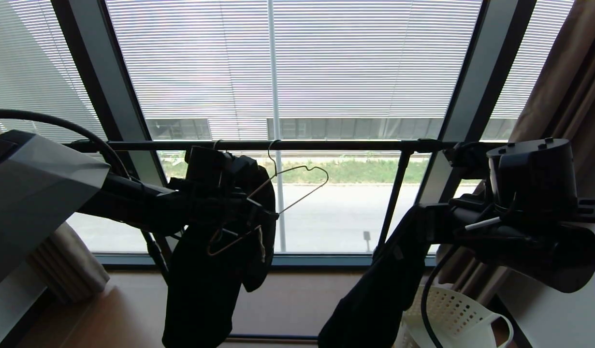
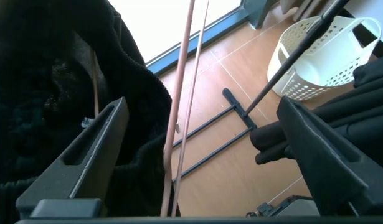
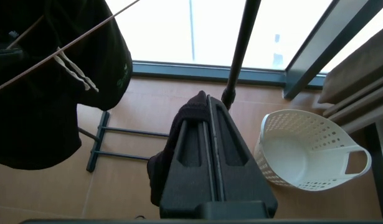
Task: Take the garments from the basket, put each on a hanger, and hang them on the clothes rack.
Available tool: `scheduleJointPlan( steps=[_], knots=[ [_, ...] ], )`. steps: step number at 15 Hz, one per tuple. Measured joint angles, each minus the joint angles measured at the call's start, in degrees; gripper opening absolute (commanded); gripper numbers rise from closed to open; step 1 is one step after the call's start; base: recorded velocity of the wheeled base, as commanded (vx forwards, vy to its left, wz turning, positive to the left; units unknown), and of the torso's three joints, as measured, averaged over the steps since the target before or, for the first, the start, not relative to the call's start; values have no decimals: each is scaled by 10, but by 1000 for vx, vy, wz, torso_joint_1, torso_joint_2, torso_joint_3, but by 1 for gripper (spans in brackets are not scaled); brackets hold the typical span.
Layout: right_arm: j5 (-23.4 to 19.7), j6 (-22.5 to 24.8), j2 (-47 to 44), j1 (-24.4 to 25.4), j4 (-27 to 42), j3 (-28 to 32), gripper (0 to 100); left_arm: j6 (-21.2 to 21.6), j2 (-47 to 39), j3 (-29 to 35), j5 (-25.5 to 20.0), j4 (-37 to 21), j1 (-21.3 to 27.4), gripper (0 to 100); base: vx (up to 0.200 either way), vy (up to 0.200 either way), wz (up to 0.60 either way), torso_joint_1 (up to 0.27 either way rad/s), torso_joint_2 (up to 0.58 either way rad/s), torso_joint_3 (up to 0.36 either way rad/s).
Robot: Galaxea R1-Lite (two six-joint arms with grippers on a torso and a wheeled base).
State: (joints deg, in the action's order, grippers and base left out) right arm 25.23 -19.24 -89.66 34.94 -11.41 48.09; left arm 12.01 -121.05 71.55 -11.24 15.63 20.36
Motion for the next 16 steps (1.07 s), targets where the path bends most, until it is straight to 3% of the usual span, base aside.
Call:
scheduleJointPlan(
  steps=[3,11,16],
  knots=[
    [0,0,-4,1,0,0,0,-2,-4,-27,-2,26,11,100,0,0,0,0,0,0],
    [0,0,-5,1,0,1,0,-1,16,-62,-20,33,32,100,0,0,0,0,0,0],
    [0,0,-4,1,0,1,0,-16,6,-42,69,38,23,100,0,0,0,0,0,0]
  ],
)
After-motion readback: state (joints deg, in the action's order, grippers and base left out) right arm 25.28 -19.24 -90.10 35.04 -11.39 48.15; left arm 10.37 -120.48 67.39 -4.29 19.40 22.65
